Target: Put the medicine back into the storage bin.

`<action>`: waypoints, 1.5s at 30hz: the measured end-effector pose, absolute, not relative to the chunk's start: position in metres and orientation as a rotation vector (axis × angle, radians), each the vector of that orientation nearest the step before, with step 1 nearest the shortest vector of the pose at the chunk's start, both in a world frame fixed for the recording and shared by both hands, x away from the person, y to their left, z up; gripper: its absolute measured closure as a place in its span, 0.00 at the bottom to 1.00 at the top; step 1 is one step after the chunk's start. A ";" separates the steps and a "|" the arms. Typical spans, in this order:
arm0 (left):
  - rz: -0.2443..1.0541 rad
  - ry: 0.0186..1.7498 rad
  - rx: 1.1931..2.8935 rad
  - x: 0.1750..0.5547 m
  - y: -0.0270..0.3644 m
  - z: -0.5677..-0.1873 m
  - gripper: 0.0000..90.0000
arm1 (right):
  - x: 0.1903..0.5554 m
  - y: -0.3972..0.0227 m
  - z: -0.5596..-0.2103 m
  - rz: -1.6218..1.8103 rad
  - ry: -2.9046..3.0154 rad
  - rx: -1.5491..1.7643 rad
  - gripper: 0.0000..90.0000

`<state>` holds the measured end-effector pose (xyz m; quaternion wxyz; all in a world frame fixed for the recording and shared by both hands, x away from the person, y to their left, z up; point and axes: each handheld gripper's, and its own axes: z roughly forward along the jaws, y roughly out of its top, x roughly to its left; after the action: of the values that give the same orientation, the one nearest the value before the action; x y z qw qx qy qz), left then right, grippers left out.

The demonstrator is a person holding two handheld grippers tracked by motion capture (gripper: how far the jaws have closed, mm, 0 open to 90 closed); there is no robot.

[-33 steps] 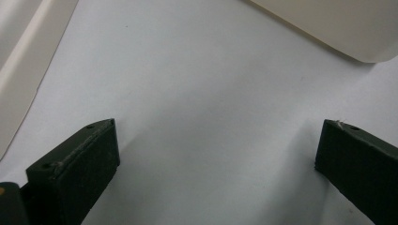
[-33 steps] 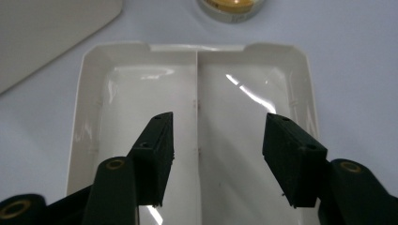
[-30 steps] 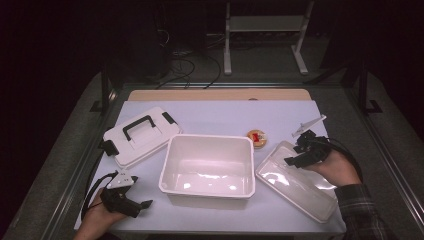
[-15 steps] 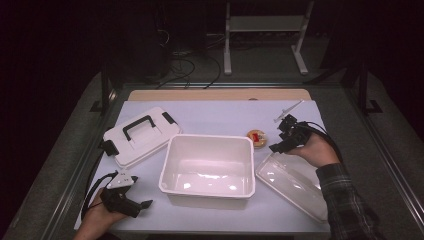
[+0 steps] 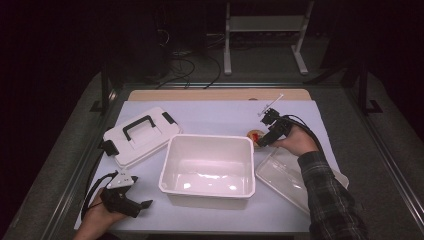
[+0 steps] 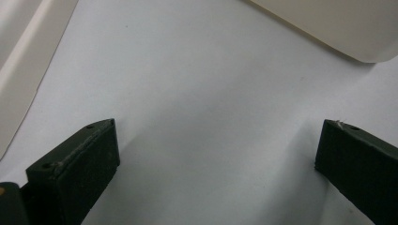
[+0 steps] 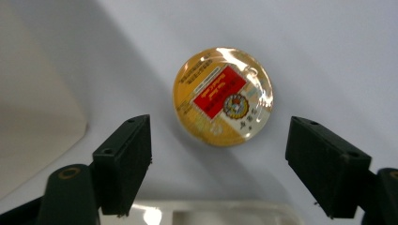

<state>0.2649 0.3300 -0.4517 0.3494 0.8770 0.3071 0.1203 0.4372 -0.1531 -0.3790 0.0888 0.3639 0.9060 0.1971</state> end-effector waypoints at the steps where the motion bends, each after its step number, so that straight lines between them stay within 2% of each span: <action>1: 0.312 0.795 2.273 0.265 0.330 -0.452 0.00 | 0.441 -0.152 -0.381 0.581 2.692 1.086 0.21; 6: 0.311 0.796 2.272 0.265 0.330 -0.452 0.00 | 0.456 -0.145 -0.391 0.508 2.676 1.116 0.15; 14: 0.310 0.797 2.271 0.265 0.330 -0.452 0.00 | 0.468 -0.142 -0.407 0.507 2.710 1.162 0.15; 26: 0.310 0.797 2.271 0.265 0.330 -0.452 0.00 | 0.468 -0.138 -0.411 0.529 2.742 1.171 0.15; 33: 0.310 0.798 2.271 0.265 0.330 -0.452 0.00 | 0.470 -0.132 -0.422 0.480 2.782 1.164 0.17; 35: 0.310 0.798 2.270 0.265 0.330 -0.452 0.00 | 0.470 -0.131 -0.424 0.453 2.774 1.159 0.21; 45: 0.309 0.798 2.270 0.265 0.330 -0.452 0.00 | 0.470 -0.131 -0.424 0.446 2.773 1.161 0.22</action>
<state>0.2649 0.3302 -0.4518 0.3504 0.8764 0.3081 0.1193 0.4695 -0.1309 -0.4242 0.0510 0.3814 0.9113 0.1467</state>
